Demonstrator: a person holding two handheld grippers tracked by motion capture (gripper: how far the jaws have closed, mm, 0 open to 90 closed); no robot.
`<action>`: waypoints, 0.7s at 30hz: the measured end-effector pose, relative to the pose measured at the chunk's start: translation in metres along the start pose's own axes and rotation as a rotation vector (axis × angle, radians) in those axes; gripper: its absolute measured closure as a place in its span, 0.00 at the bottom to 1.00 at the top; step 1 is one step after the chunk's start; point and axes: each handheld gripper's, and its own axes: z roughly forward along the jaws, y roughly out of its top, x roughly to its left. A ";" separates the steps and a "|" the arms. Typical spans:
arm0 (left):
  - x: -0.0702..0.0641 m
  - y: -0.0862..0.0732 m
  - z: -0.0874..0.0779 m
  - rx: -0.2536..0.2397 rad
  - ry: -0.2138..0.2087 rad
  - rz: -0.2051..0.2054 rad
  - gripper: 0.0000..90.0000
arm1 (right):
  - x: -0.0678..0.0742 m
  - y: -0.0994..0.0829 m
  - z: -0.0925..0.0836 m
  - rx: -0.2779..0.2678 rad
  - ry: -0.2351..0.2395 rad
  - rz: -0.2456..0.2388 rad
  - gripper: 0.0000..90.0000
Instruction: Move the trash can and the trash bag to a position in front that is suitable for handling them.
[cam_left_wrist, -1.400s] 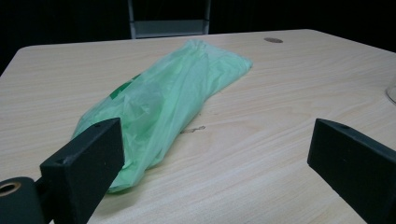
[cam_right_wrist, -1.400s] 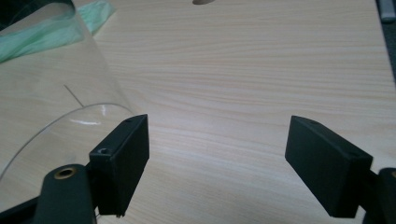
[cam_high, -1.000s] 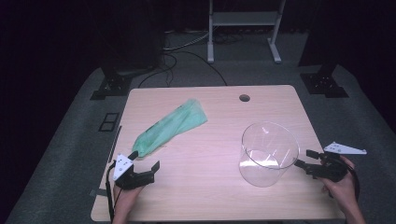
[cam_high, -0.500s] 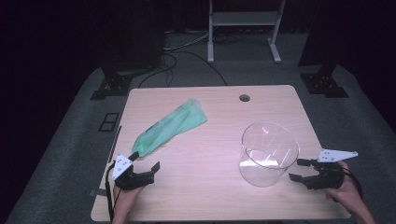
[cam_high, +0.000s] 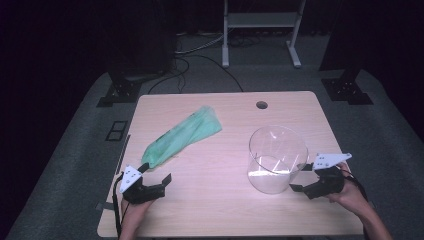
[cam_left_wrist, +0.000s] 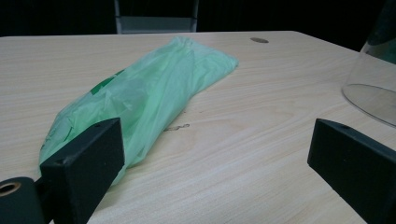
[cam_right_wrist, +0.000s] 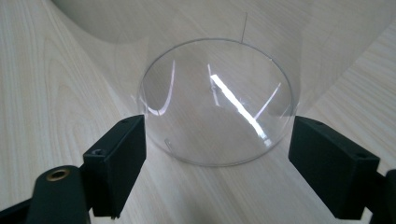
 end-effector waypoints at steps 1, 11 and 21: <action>0.000 0.000 0.000 -0.001 0.001 -0.001 0.03 | 0.001 0.004 0.004 0.004 0.005 -0.006 0.21; 0.000 0.001 0.002 0.009 -0.006 -0.003 0.03 | 0.006 0.027 0.029 0.007 0.024 -0.048 0.21; 0.000 0.010 0.014 0.024 -0.022 0.012 0.03 | 0.013 0.050 0.058 0.001 0.053 -0.076 0.21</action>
